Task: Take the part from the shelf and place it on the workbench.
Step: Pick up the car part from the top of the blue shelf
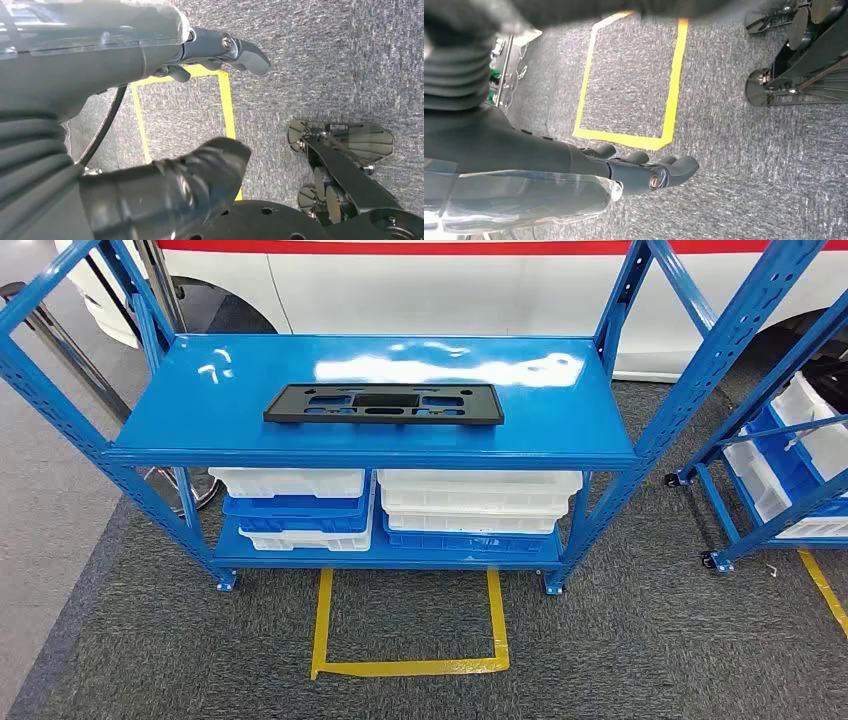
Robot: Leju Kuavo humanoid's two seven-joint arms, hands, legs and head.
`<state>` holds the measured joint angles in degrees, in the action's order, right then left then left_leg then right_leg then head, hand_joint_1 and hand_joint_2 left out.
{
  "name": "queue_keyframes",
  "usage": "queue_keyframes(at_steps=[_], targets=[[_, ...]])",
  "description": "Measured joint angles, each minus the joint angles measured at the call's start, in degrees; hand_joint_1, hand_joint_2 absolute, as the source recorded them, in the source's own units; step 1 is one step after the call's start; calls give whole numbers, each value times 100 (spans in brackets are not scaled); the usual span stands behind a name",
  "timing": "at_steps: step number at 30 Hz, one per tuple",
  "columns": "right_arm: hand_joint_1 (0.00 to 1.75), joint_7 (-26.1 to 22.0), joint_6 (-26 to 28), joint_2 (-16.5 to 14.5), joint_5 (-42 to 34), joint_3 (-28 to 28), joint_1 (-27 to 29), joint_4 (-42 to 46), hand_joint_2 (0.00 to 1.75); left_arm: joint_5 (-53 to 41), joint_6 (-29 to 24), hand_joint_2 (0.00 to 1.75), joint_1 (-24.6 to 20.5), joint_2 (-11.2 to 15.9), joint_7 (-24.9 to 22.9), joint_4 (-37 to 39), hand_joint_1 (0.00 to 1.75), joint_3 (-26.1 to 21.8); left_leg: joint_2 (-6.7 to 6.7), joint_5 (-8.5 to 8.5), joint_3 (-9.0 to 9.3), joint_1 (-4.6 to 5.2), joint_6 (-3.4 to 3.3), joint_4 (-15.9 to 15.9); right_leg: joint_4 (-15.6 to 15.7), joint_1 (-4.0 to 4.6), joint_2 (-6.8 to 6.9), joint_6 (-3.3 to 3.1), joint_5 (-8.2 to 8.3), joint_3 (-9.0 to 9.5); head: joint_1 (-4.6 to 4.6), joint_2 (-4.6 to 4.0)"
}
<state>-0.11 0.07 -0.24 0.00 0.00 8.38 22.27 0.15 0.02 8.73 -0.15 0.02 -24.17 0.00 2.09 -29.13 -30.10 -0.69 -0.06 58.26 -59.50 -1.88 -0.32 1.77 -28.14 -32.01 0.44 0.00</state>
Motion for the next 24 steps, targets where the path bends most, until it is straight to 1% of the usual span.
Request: queue_keyframes(at_steps=[5,9,15,17,19,22,24], targets=[[0,2,0,-1,8,4,-16,0,175,-20,0,175,-9,-1,-1,1,0,-7,0,0,0,0,0,0,0,0,0,0,0,0,0,0],[0,72,-4,-11,148,79,-125,-2,0,-278,2,0,-93,-34,-35,35,0,-144,-1,1,0,0,0,0,0,0,0,0,1,0,0,0],[0,87,-4,-15,175,94,-138,-2,0,-325,3,0,-106,-41,-42,41,0,-167,-1,1,0,0,0,0,0,0,0,0,1,0,0,0],[0,146,-5,-26,286,157,-211,-4,0,-533,14,0,-170,-62,-77,69,0,-257,-1,1,2,0,0,0,0,0,-1,0,2,1,0,0],[0,271,-18,-56,543,392,-430,-32,0,-1106,35,0,-345,-135,-167,157,0,-528,-1,2,7,0,0,1,0,0,-1,1,3,5,0,0],[0,392,-115,-130,863,1012,-864,-122,0,-2183,84,0,-657,-296,-318,348,0,-1074,-1,3,10,0,0,2,0,0,-1,1,3,9,0,0],[0,379,-192,-161,903,1250,-1010,-154,0,-2510,117,0,-748,-347,-355,408,0,-1258,-1,3,9,0,0,2,0,0,-1,1,3,9,0,0]])
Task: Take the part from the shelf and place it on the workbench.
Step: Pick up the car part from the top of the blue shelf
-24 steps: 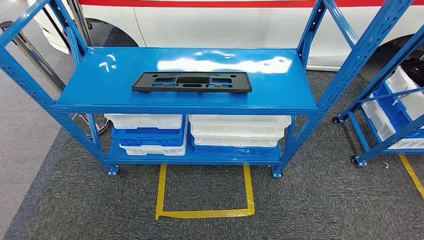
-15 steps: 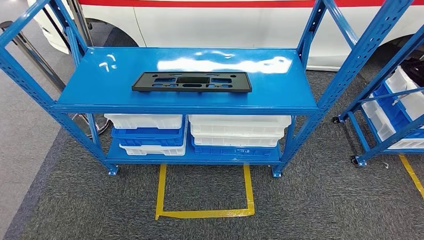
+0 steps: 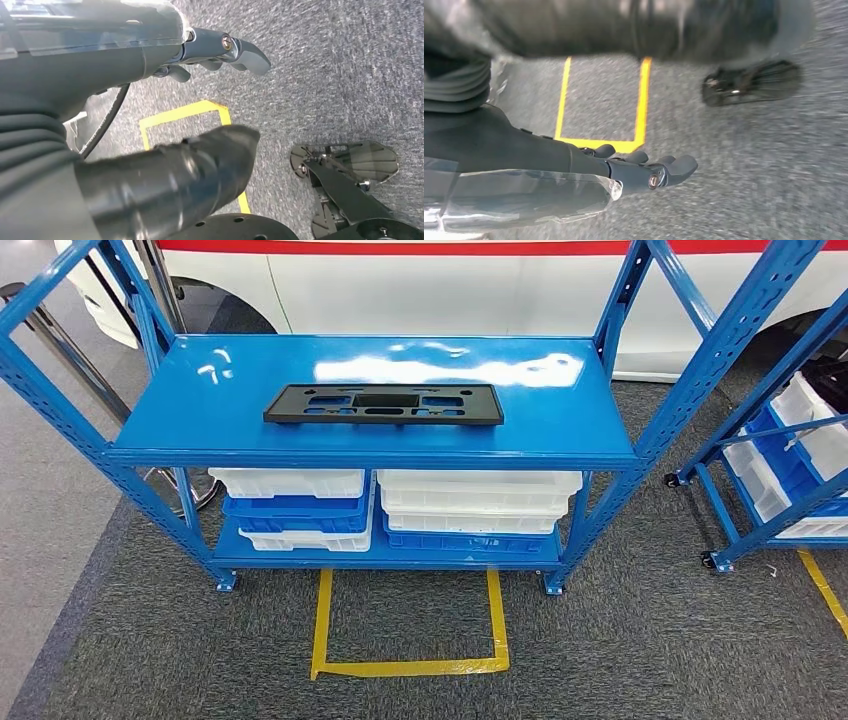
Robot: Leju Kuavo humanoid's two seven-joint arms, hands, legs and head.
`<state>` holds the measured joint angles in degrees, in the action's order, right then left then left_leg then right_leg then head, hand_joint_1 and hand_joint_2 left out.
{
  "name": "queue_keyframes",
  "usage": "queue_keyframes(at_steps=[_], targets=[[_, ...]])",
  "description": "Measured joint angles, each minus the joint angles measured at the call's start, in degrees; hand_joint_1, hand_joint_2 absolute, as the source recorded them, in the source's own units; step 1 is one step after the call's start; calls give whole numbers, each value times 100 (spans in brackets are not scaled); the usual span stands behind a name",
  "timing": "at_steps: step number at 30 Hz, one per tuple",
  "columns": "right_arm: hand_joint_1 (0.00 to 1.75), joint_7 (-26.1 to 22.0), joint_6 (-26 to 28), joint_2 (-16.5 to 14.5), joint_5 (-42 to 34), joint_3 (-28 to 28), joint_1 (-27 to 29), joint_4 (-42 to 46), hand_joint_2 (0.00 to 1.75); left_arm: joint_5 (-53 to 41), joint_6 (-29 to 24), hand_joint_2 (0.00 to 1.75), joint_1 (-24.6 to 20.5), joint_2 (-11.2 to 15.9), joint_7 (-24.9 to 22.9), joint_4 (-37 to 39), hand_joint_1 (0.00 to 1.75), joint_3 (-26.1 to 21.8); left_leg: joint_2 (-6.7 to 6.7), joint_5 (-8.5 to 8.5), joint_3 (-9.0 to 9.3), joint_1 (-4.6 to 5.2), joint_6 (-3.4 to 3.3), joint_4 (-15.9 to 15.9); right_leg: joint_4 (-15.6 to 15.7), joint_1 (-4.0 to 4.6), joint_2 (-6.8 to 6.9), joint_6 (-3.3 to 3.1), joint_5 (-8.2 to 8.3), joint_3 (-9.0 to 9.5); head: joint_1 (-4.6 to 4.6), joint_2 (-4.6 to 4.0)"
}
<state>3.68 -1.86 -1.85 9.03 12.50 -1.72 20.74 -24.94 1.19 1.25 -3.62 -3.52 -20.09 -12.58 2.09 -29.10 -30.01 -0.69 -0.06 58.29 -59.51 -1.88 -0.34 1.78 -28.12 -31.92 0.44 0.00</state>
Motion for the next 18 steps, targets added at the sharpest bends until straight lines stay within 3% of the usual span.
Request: queue_keyframes(at_steps=[18], targets=[[0,-1024,-1336,-439,-282,1334,-1678,-54,0,-2321,161,0,-617,-428,-179,457,0,-1332,1,8,26,0,-1,4,-2,0,0,1,6,1,-1,0]])
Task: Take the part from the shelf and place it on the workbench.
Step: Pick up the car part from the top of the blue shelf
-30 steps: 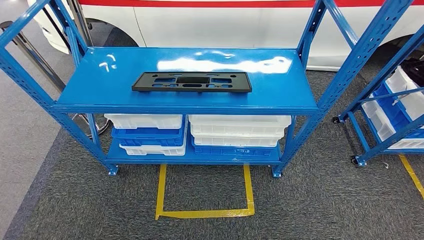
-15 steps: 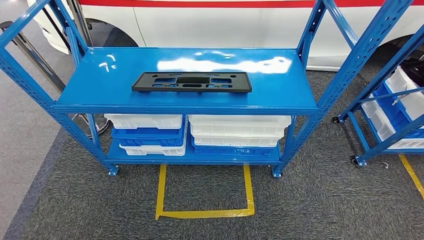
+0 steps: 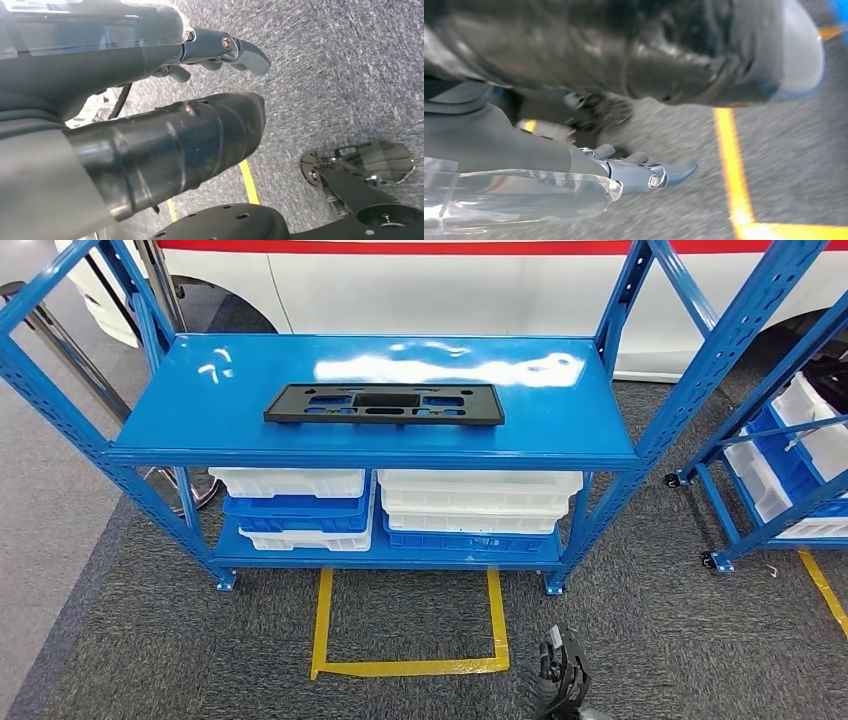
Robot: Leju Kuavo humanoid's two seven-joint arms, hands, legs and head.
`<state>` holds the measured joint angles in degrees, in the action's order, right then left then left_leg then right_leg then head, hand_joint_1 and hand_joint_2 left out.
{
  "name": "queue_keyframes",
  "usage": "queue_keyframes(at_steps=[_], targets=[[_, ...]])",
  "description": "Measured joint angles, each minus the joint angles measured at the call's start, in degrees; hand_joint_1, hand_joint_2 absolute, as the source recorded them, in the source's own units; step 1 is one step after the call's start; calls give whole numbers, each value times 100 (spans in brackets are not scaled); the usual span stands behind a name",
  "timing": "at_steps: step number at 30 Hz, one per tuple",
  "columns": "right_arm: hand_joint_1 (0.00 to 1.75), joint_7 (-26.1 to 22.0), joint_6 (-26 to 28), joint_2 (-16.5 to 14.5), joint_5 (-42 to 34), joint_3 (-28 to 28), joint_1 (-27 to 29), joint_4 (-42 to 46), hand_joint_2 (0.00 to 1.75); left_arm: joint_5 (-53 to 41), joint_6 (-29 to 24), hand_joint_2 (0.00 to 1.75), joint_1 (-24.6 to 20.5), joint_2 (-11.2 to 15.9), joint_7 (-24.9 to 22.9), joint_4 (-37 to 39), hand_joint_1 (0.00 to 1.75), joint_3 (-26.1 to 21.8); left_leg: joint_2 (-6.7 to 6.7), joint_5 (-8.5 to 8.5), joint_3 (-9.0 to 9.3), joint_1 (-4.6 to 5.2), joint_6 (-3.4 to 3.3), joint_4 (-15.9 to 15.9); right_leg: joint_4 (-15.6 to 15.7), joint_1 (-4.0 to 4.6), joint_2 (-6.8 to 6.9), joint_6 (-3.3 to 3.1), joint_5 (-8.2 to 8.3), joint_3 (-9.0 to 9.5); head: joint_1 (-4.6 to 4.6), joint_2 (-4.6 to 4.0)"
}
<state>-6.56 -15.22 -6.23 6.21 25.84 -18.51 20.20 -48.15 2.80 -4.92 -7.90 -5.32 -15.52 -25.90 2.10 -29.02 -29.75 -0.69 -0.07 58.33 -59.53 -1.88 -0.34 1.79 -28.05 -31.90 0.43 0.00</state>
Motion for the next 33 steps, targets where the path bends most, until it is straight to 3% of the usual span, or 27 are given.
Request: queue_keyframes(at_steps=[2,6,12,16,24,29,31,33], targets=[[0,-148,-187,-49,-57,121,-187,0,0,-274,29,0,-71,-44,-14,50,0,-145,0,0,1,0,0,0,0,0,0,0,1,1,1,0],[0,-511,-613,-136,-195,233,-368,103,175,-619,60,0,-154,-117,-39,118,0,-397,0,0,8,0,0,3,1,0,0,1,1,4,1,0],[0,-1003,-1155,-266,-415,287,111,801,175,-642,4,0,-127,-144,63,176,0,-683,2,-1,-5,1,0,2,3,0,0,0,0,-3,1,0],[0,-1163,-1356,-318,-565,44,404,1419,0,-630,-45,0,-126,-148,126,195,0,-812,1,-1,-5,10,-1,5,9,-11,1,5,3,-3,1,0],[0,-1257,-1166,-282,-876,-968,955,2606,0,-630,-105,0,-90,-150,196,222,0,-1014,0,-10,-28,33,-31,52,13,-37,1,41,22,-6,1,0],[0,-1272,-923,-123,-1126,-1668,1233,3330,0,-632,-156,0,-59,-152,236,235,0,-1135,-4,24,-49,36,-137,36,50,-57,0,125,52,-2,-1,0],[0,-1296,-835,-29,-1240,-1961,1329,3630,0,-632,-167,0,-51,-168,249,238,0,-1167,-17,86,-27,4,-210,-50,-153,-49,8,134,-91,-104,-3,0],[0,-1319,-758,71,-1358,-2243,1429,3903,0,-640,-182,0,-43,-185,257,241,0,-1212,-29,113,-22,0,-248,-83,-801,-31,13,119,-425,-432,-5,0]])
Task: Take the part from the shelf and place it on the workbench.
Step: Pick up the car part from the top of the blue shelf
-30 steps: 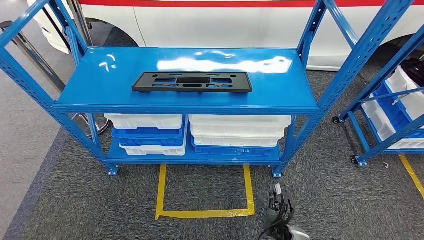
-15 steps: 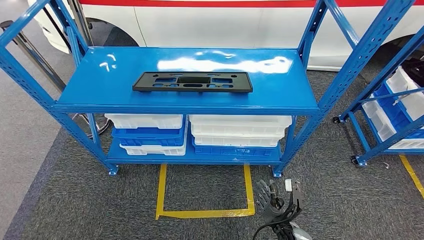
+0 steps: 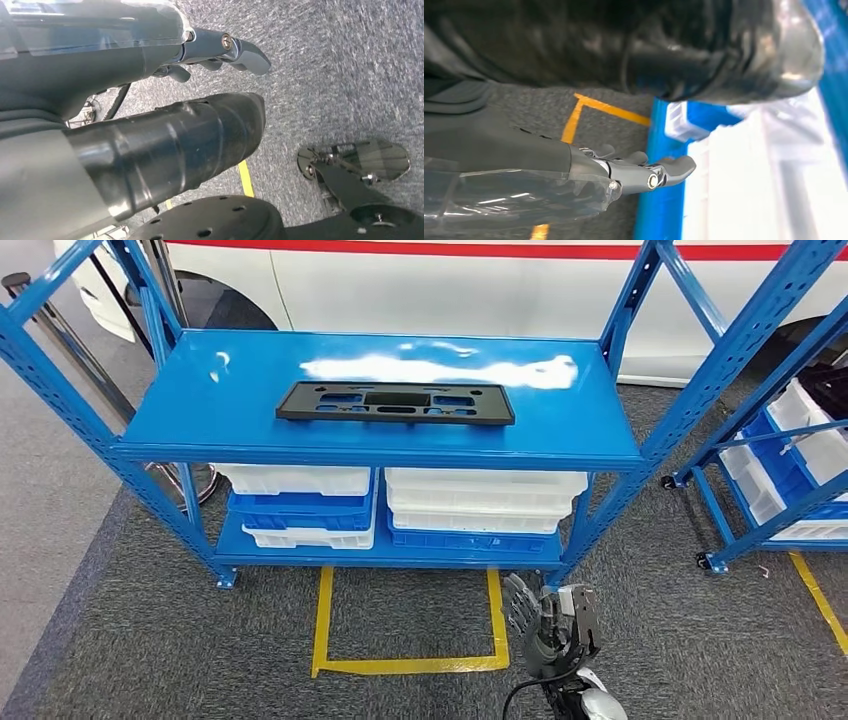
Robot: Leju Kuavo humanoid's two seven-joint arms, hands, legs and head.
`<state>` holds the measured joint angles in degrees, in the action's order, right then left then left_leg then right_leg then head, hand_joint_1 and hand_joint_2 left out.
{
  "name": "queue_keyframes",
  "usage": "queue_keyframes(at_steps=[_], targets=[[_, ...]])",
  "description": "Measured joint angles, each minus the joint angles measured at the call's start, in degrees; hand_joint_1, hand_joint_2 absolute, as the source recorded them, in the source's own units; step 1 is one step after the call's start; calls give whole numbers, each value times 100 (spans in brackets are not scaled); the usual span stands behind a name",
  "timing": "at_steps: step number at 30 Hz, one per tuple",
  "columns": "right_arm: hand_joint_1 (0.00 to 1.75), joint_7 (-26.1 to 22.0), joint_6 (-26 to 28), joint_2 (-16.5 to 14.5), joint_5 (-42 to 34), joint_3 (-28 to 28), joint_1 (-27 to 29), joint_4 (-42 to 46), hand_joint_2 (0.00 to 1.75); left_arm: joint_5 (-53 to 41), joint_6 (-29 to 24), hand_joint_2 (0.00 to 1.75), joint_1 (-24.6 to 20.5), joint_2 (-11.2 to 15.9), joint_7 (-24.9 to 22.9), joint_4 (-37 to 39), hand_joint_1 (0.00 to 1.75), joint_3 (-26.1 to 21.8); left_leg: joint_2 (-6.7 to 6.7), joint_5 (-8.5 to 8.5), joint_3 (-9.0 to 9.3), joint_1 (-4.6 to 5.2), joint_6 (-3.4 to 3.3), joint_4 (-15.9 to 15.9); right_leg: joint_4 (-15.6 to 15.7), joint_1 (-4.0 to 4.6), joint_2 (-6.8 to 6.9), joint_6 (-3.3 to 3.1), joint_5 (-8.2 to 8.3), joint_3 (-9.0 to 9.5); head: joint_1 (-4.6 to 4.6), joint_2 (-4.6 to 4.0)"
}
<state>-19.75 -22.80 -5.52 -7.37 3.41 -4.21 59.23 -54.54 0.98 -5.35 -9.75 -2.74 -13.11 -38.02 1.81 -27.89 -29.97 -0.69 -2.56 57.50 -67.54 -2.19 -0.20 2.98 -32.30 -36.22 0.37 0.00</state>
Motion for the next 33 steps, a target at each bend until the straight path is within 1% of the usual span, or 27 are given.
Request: queue_keyframes(at_steps=[1,2,3,4,5,6,7,8,10,12,13,14,16,17,18,19,20,21,22,23,24,27,28,29,30,32,33], targets=[[0,-8,32,47,-60,-148,61,128,0,-7,-8,0,5,-3,4,3,0,-25,-1,-2,-4,8,-6,2,-384,10,-1,-3,-141,-200,-1,0],[0,-17,65,100,-121,-302,130,255,0,-15,-19,0,13,-6,9,8,0,-47,5,-8,-1,17,-9,6,-649,20,0,-7,-187,-347,-1,0],[0,-26,98,154,-183,-457,200,387,0,-24,-31,0,22,-9,16,13,0,-66,15,-19,8,23,-7,11,-718,29,0,-18,-122,-406,0,0],[0,-36,128,205,-247,-610,266,525,0,-32,-44,0,30,-12,26,17,0,-81,29,-34,24,27,0,18,-555,36,-1,-36,52,-352,0,0],[0,-45,159,256,-310,-755,322,666,0,-39,-54,0,36,-19,38,20,0,-97,44,-57,46,27,14,28,-199,43,-6,-63,293,-204,0,0],[0,-55,190,308,-371,-893,366,803,0,-45,-61,0,41,-28,49,23,0,-116,55,-83,55,28,35,37,175,54,-24,-95,469,-33,0,0],[0,-68,217,356,-433,-1037,407,945,0,-49,-66,0,40,-39,59,27,0,-140,65,-111,60,33,63,57,499,70,-42,-126,582,108,1,0],[0,-83,246,404,-492,-1183,451,1081,0,-52,-69,0,39,-49,66,30,0,-163,69,-131,55,34,95,71,687,91,-57,-151,617,186,1,0],[0,-114,303,493,-606,-1483,551,1350,0,-60,-78,0,41,-60,73,38,0,-204,76,-149,43,30,164,64,762,125,-66,-193,577,208,2,0],[0,-141,346,574,-713,-1768,650,1620,0,-75,-85,0,54,-63,80,42,0,-232,57,-189,56,30,223,67,804,91,-49,-248,578,241,3,0],[0,-157,359,610,-764,-1910,692,1755,0,-82,-91,0,57,-64,83,44,0,-249,20,-264,25,32,249,165,840,70,-30,-287,582,269,11,0],[0,-176,365,654,-817,-2068,732,1897,0,-88,-97,0,55,-64,86,44,0,-270,-22,-398,-72,29,277,389,871,50,-5,-323,583,296,19,0],[0,-219,374,756,-917,-2395,816,2159,0,-98,-106,0,50,-66,92,47,0,-315,-90,-733,-452,3,331,1112,883,55,51,-371,569,320,31,0],[0,-237,375,813,-964,-2556,862,2282,0,-105,-108,0,54,-67,95,49,0,-333,-102,-836,-651,-13,357,1455,882,56,71,-375,561,325,31,0],[0,-255,374,864,-1008,-2703,908,2398,0,-116,-110,0,63,-67,97,51,0,-345,-113,-830,-776,-30,379,1634,881,54,84,-374,552,332,31,0],[0,-274,368,912,-1047,-2840,946,2512,0,-131,-111,0,73,-68,97,54,0,-355,-126,-712,-803,-47,397,1608,879,49,90,-365,541,344,31,0],[0,-298,357,957,-1084,-2970,978,2621,0,-144,-113,0,81,-68,97,54,0,-364,-140,-492,-714,-64,410,1352,874,40,90,-347,526,364,32,0],[0,-327,337,1001,-1119,-3101,1001,2734,0,-162,-112,0,84,-68,98,55,0,-375,-162,-246,-560,-83,420,961,868,31,90,-321,508,386,32,0],[0,-359,307,1050,-1155,-3231,1017,2846,0,-179,-104,0,82,-72,98,57,0,-386,-182,-71,-405,-81,423,582,850,38,90,-285,485,402,32,0],[0,-392,268,1097,-1185,-3356,1029,2952,0,-193,-92,0,72,-77,98,59,0,-398,-193,36,-288,-76,403,306,839,49,90,-247,469,409,29,0],[0,-421,224,1141,-1207,-3469,1038,3047,0,-207,-79,0,64,-81,97,61,0,-413,-198,61,-236,-66,374,169,834,65,93,-211,461,409,27,0],[0,-462,119,1233,-1224,-3687,1055,3252,0,-234,-61,0,57,-86,76,63,0,-456,-176,65,-232,-53,234,128,845,62,100,-116,458,414,23,0],[0,-467,105,1257,-1224,-3728,1057,3304,0,-243,-61,0,56,-89,70,63,0,-464,-174,80,-228,-55,183,112,767,51,94,-95,392,385,22,0],[0,-472,101,1281,-1224,-3760,1057,3347,0,-249,-61,0,52,-92,67,63,0,-468,-174,93,-224,-57,136,96,578,48,86,-82,265,303,22,0],[0,-477,97,1304,-1223,-3787,1059,3380,0,-255,-61,0,47,-96,68,63,0,-472,-175,99,-223,-52,100,89,273,52,75,-77,89,164,20,0],[0,-483,82,1342,-1219,-3833,1068,3413,0,-260,-60,0,40,-99,68,64,0,-475,-172,95,-227,-23,59,89,-482,73,60,-85,-234,-206,20,0],[0,-487,68,1357,-1215,-3851,1075,3422,0,-261,-58,0,41,-100,67,64,0,-477,-167,92,-224,-4,50,90,-715,85,53,-96,-275,-330,20,0]])
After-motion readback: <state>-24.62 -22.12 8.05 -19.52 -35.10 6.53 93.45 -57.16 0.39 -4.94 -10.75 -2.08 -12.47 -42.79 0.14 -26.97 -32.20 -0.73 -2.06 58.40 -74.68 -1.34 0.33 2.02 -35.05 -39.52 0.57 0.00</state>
